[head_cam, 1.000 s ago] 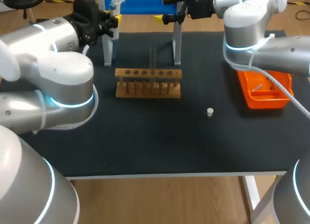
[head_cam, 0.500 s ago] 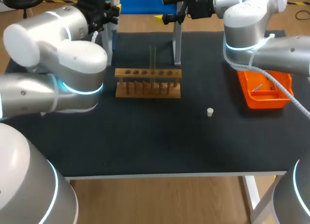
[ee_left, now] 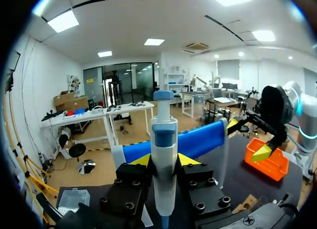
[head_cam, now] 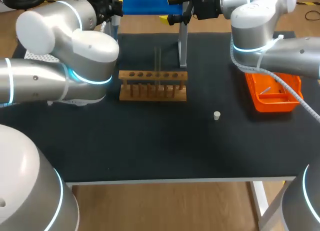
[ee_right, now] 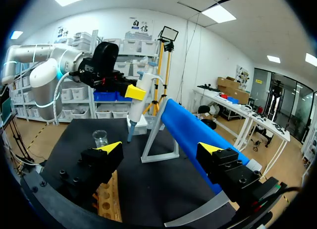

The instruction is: Invert the test tube, pick up the pipette, mount the tip to pipette, aspirate from beaker and dispense into the tube, eject the tip, return the pipette, and cap with the stopper.

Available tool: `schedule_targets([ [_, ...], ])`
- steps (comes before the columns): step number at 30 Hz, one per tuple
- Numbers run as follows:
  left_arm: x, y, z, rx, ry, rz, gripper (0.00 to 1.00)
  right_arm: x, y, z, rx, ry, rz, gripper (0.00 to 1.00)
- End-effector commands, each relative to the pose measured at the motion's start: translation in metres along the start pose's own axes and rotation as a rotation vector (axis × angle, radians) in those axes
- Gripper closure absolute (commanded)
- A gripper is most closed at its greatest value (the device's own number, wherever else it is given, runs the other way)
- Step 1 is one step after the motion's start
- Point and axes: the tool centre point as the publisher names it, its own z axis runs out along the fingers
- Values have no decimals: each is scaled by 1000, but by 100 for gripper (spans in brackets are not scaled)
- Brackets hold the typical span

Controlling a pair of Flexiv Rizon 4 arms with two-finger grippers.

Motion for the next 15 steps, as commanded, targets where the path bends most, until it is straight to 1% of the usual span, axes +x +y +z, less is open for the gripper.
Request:
schedule_targets([
  [1,-1,-4,14,-24,-23,-4,100,-1,1,-1,4,5,1,0],
  [15,-12,1,45,-88,-95,-45,100,-1,1,-1,4,5,1,0],
])
